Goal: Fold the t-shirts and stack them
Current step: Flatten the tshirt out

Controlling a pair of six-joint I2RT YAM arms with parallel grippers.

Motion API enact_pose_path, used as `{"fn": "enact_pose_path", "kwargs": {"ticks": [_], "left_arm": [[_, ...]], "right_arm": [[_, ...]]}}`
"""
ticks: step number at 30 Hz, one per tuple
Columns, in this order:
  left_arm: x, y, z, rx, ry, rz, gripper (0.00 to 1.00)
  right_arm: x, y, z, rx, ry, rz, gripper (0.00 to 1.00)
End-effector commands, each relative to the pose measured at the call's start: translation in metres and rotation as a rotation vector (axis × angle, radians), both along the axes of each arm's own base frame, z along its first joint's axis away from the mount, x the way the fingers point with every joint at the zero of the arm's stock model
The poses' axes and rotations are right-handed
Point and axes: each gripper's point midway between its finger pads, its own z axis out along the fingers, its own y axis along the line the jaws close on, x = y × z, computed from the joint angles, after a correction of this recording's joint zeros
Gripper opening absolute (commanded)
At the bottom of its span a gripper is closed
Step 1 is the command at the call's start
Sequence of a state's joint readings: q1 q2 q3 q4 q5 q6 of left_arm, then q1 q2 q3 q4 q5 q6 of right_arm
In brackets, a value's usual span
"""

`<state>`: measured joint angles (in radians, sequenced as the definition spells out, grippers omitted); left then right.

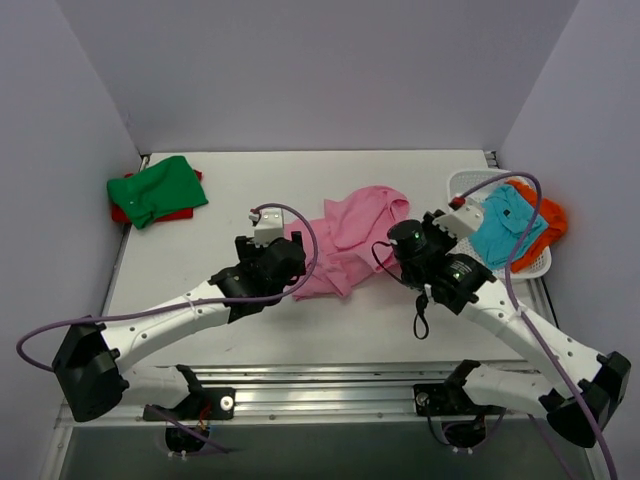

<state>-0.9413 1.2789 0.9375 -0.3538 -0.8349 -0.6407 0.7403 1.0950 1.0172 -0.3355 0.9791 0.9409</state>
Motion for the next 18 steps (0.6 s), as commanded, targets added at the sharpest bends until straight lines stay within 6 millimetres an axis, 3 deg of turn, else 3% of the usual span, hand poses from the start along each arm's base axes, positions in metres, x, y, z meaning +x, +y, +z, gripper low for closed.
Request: {"fn": "enact_pose_path", "kwargs": {"ticks": [1,8,12,17,18], "left_arm": [[0.006,-0.024,0.014,-0.111,-0.005,-0.013,0.94],[0.006,-0.036,-0.015,-0.209,0.026,0.052,0.94],[0.009,-0.053,-0.060,-0.224,0.071,0.053,0.94],[0.022,-0.085,-0.094,-0.162,0.120,0.032,0.96],[0.023,-0.089,-0.114,-0.118,0.153,0.032,0.96]], "right_arm": [[-0.022,-0.035,-0.009,-0.040,-0.004,-0.120,0.00],[-0.043,-0.056,-0.021,-0.049,0.017,-0.157,0.00],[-0.051,-0.063,-0.023,-0.044,0.015,-0.156,0.00],[-0.055,-0.064,-0.026,-0.057,0.023,-0.123,0.00],[-0.055,-0.065,-0.025,-0.055,0.018,-0.125,0.00]]}}
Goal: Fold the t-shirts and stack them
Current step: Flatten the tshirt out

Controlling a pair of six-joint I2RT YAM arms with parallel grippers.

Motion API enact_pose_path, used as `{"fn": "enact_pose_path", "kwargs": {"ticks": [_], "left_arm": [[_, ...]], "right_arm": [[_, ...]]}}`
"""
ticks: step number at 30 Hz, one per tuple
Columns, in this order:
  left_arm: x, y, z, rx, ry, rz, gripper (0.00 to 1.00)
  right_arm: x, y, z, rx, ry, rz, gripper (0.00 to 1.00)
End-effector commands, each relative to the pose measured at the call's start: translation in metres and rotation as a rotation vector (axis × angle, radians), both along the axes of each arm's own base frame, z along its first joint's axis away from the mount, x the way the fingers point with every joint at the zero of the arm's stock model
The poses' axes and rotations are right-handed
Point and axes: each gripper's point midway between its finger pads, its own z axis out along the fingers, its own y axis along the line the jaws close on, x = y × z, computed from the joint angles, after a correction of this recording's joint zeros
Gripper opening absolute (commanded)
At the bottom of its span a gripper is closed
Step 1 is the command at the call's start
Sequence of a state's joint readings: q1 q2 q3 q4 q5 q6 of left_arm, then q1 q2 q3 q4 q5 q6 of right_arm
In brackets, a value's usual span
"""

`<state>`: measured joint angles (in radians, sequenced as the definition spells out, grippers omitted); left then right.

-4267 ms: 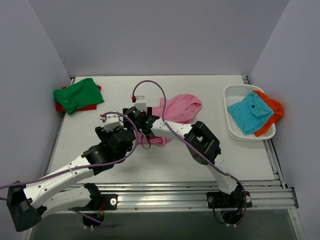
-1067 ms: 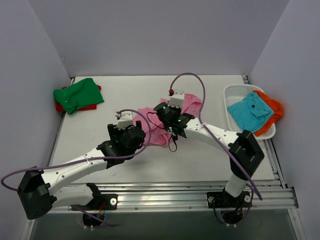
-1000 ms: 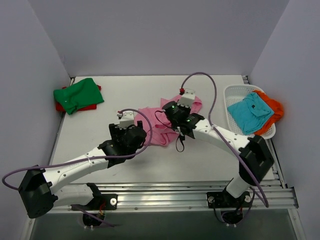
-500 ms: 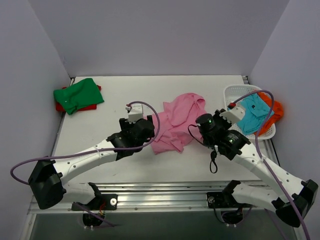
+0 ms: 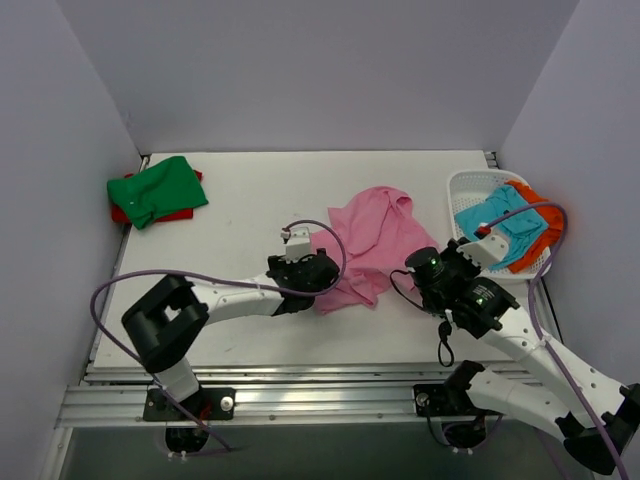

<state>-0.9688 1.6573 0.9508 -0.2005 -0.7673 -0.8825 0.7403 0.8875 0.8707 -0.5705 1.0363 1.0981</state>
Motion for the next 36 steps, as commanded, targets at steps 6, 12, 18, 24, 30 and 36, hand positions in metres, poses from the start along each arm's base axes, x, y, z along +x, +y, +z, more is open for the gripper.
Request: {"fn": "enact_pose_path", "kwargs": {"ticks": [6,12,18,24,30,36], "left_arm": [[0.022,-0.046,-0.022,-0.027,0.014,-0.014,0.98],[0.027,-0.046,-0.023,-0.013,-0.015,-0.012,0.94],[0.033,-0.047,-0.028,0.008,-0.028,-0.005,0.67],[0.039,-0.046,-0.036,0.012,-0.028,0.008,0.45],[0.040,-0.034,-0.026,0.030,-0.022,0.033,0.03],[0.031,0.001,0.039,0.038,-0.090,0.091,0.03]], "right_arm": [[-0.008,-0.018,0.010,-0.049,-0.034,-0.048,0.00],[-0.004,-0.015,0.007,-0.061,-0.030,-0.047,0.00],[0.001,-0.012,0.003,-0.079,-0.015,-0.047,0.00],[0.002,-0.010,0.002,-0.089,-0.011,-0.045,0.00],[0.006,-0.008,-0.001,-0.101,-0.002,-0.046,0.00],[0.009,-0.004,-0.004,-0.115,0.010,-0.043,0.00]]}}
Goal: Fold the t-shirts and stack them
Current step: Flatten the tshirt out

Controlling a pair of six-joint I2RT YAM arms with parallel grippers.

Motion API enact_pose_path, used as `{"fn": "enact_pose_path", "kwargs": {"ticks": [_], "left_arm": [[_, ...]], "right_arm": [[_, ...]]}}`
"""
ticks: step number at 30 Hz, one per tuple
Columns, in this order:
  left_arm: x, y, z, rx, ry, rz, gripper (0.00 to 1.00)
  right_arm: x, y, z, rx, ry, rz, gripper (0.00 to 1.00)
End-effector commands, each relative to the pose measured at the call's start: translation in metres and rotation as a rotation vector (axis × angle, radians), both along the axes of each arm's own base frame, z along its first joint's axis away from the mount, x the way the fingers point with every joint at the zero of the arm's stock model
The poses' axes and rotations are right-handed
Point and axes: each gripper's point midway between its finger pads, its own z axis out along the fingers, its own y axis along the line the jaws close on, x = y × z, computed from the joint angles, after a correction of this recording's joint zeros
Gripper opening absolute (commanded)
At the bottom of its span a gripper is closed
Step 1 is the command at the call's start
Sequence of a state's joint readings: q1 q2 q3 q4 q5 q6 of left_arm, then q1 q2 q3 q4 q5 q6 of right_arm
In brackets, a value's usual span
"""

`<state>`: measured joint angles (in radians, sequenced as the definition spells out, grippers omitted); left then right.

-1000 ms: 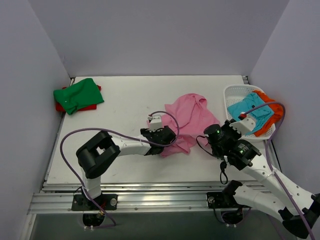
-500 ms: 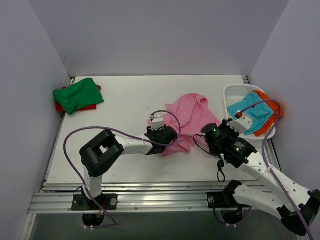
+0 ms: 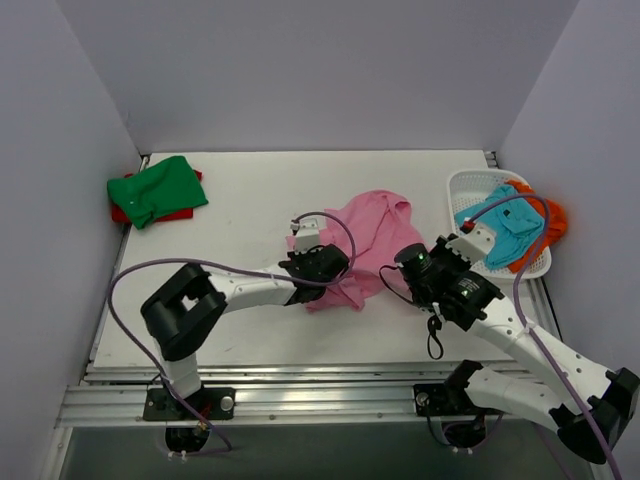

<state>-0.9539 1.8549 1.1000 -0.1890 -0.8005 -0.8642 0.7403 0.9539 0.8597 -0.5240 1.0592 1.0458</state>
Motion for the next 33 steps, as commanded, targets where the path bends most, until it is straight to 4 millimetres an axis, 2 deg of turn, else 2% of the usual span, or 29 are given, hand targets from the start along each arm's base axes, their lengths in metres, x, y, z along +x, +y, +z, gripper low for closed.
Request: {"fn": "enact_pose_path", "kwargs": {"ticks": [1,3,4,6,7,8,9,11,12,13,19,20,22,24,26,27,29,33], "left_arm": [[0.001,0.030,0.084,-0.049,-0.134,0.078,0.04],[-0.006,0.048,0.096,-0.030,-0.145,0.091,0.08],[-0.007,0.059,0.114,-0.052,-0.176,0.111,0.09],[-0.013,0.078,0.120,-0.035,-0.174,0.130,0.10],[-0.016,0.087,0.132,-0.056,-0.193,0.140,0.10],[-0.015,0.098,0.135,-0.051,-0.199,0.162,0.10],[-0.019,0.108,0.132,-0.034,-0.191,0.172,0.10],[-0.023,0.124,0.139,-0.046,-0.196,0.194,0.13],[-0.025,0.140,0.132,-0.020,-0.177,0.223,0.14],[-0.029,0.149,0.136,-0.040,-0.184,0.244,0.16],[-0.050,0.223,0.122,-0.052,-0.170,0.438,0.26],[-0.053,0.230,0.120,-0.062,-0.170,0.463,0.32],[-0.058,0.246,0.123,-0.092,-0.192,0.514,0.34],[-0.064,0.254,0.122,-0.112,-0.203,0.544,0.38],[-0.068,0.261,0.118,-0.119,-0.204,0.566,0.46],[-0.070,0.262,0.117,-0.121,-0.204,0.570,0.68],[-0.072,0.262,0.117,-0.136,-0.202,0.573,0.96],[-0.067,0.251,0.121,-0.193,-0.213,0.529,0.94]], "right_arm": [[0.001,-0.009,0.008,-0.039,-0.030,-0.045,0.00],[0.001,-0.009,0.009,-0.043,-0.034,-0.048,0.00],[0.001,-0.010,0.010,-0.044,-0.037,-0.050,0.00],[0.000,-0.012,0.011,-0.048,-0.039,-0.055,0.00],[0.000,-0.012,0.011,-0.051,-0.037,-0.056,0.00],[0.000,-0.013,0.012,-0.051,-0.037,-0.057,0.00],[-0.001,-0.014,0.012,-0.050,-0.038,-0.058,0.00],[-0.002,-0.015,0.014,-0.049,-0.039,-0.060,0.00],[-0.002,-0.016,0.014,-0.051,-0.041,-0.064,0.00],[-0.003,-0.017,0.015,-0.052,-0.041,-0.067,0.00],[-0.008,-0.025,0.017,-0.064,-0.047,-0.091,0.00],[-0.008,-0.025,0.017,-0.064,-0.047,-0.091,0.00],[-0.009,-0.027,0.018,-0.065,-0.049,-0.095,0.00],[-0.010,-0.028,0.019,-0.065,-0.049,-0.097,0.00],[-0.012,-0.031,0.019,-0.066,-0.051,-0.103,0.00],[-0.013,-0.032,0.019,-0.063,-0.054,-0.109,0.00],[-0.014,-0.034,0.019,-0.063,-0.056,-0.110,0.00],[-0.015,-0.033,0.015,-0.056,-0.051,-0.104,0.00]]}}
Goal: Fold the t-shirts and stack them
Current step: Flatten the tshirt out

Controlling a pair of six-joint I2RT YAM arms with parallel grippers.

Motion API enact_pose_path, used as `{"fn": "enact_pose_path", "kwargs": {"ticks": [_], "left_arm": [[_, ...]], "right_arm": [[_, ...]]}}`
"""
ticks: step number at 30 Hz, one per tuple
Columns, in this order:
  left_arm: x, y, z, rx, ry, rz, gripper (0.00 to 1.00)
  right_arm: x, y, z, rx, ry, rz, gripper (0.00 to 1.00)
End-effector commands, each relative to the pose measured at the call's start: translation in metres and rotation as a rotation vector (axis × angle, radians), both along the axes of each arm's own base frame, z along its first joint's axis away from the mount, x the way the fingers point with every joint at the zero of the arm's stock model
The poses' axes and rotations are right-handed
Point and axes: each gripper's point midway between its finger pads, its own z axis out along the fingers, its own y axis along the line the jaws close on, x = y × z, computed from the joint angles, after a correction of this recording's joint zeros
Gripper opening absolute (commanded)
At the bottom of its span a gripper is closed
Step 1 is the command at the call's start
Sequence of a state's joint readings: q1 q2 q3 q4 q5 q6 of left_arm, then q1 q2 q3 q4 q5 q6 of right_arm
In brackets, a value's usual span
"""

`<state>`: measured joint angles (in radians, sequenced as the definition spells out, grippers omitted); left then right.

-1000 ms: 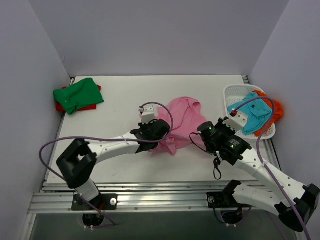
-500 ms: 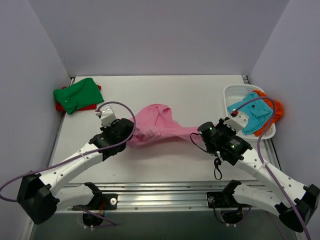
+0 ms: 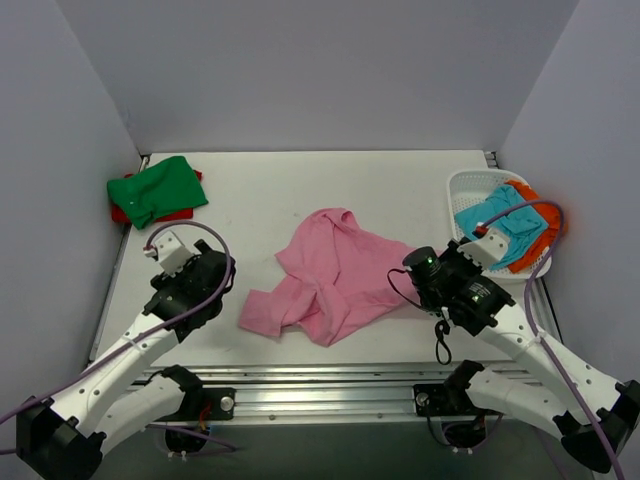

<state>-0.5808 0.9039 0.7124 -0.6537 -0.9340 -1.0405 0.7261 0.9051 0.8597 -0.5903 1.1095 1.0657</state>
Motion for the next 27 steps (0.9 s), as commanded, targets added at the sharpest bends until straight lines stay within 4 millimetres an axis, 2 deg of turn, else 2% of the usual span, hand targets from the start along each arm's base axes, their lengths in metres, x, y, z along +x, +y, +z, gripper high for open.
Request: {"fn": "enact_pose_path", "kwargs": {"ticks": [1,2,4,5,6,8,9,10,11,12,13,14,15,16,17,19,20,23,27], "left_arm": [[0.005,-0.009,0.006,-0.027,-0.030,-0.061,0.94],[0.016,-0.028,0.013,-0.091,-0.080,-0.127,0.94],[0.025,-0.048,0.005,-0.091,-0.084,-0.254,0.94],[0.035,-0.073,0.016,-0.165,-0.145,-0.348,0.94],[0.041,-0.085,0.008,-0.171,-0.131,-0.390,0.94],[0.052,-0.109,0.013,-0.179,-0.149,-0.469,0.94],[0.055,-0.126,-0.004,-0.153,-0.088,-0.510,0.94],[0.065,-0.140,0.006,-0.141,-0.103,-0.540,0.94],[0.068,-0.152,0.004,-0.127,-0.087,-0.562,0.94],[0.072,-0.164,-0.017,-0.091,-0.026,-0.582,0.94],[0.078,-0.189,-0.004,-0.100,-0.072,-0.629,0.94],[0.080,-0.199,-0.007,-0.099,-0.068,-0.647,0.94],[0.083,-0.219,-0.015,-0.119,-0.066,-0.692,0.94],[0.085,-0.229,-0.019,-0.139,-0.067,-0.723,0.94],[0.088,-0.238,-0.033,-0.152,-0.043,-0.750,0.94],[0.093,-0.260,-0.033,-0.198,-0.055,-0.817,0.94],[0.094,-0.265,-0.046,-0.195,-0.026,-0.831,0.94],[0.096,-0.279,-0.055,-0.220,-0.006,-0.862,0.94],[0.095,-0.285,-0.060,-0.242,0.001,-0.881,0.94]], "right_arm": [[-0.004,-0.012,0.006,-0.029,-0.027,-0.050,0.00],[-0.004,-0.012,0.005,-0.027,-0.025,-0.048,0.00],[-0.001,-0.008,0.001,-0.026,-0.017,-0.037,0.00],[0.000,-0.007,0.000,-0.025,-0.013,-0.033,0.00],[0.002,-0.004,-0.002,-0.021,-0.012,-0.027,0.00],[0.004,0.000,-0.008,-0.024,0.006,-0.011,0.00],[0.007,0.002,-0.009,-0.023,0.007,-0.008,0.00],[0.007,0.004,-0.011,-0.025,0.014,-0.004,0.00],[0.008,0.005,-0.012,-0.026,0.016,-0.002,0.00],[0.009,0.005,-0.013,-0.030,0.019,-0.002,0.00],[0.010,0.006,-0.014,-0.034,0.023,0.000,0.00],[0.010,0.006,-0.015,-0.038,0.025,-0.002,0.00],[0.011,0.007,-0.014,-0.038,0.025,-0.001,0.00],[0.011,0.006,-0.014,-0.039,0.024,-0.003,0.00],[0.011,0.006,-0.014,-0.047,0.025,-0.005,0.00],[0.012,0.006,-0.015,-0.049,0.027,-0.005,0.00],[0.012,0.005,-0.015,-0.050,0.026,-0.007,0.00],[0.012,0.005,-0.016,-0.060,0.031,-0.010,0.00],[0.013,0.004,-0.019,-0.069,0.034,-0.019,0.00]]}}
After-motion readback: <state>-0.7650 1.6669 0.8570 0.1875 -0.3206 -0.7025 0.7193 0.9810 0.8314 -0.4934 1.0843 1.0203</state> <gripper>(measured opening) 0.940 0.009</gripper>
